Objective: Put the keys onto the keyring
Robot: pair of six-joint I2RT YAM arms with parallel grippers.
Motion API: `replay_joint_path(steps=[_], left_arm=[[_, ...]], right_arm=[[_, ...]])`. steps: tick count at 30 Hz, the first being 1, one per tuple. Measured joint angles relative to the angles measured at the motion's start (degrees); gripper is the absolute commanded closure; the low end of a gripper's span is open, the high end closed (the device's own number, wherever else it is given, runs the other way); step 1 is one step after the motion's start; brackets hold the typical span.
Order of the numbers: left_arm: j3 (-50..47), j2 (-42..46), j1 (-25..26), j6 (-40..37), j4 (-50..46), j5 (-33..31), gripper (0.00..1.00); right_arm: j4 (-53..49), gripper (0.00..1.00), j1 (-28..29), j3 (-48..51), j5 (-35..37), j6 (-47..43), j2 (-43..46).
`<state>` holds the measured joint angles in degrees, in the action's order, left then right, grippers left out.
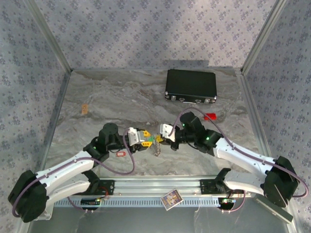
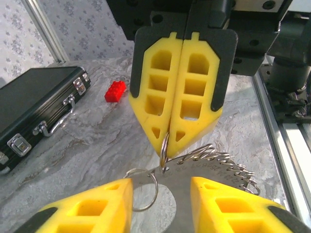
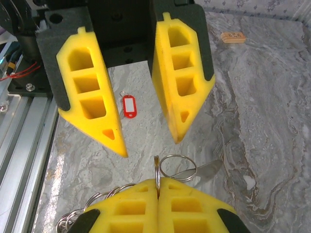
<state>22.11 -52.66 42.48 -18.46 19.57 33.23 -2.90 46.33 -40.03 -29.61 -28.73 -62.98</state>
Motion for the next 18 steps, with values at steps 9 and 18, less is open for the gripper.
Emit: replay_joint_path(steps=[9,18], left_arm=[[-2.5,2.0,-0.9,0.9,1.6,-0.2,0.66],[-2.6,-1.6,-0.9,2.1,5.4,1.4,0.76]], right_arm=[[-1.5,1.00,-0.6,-2.2,-2.7,0.7,-1.3],[-1.6,1.00,-0.6,-2.6,-4.7,1.3,-2.6]])
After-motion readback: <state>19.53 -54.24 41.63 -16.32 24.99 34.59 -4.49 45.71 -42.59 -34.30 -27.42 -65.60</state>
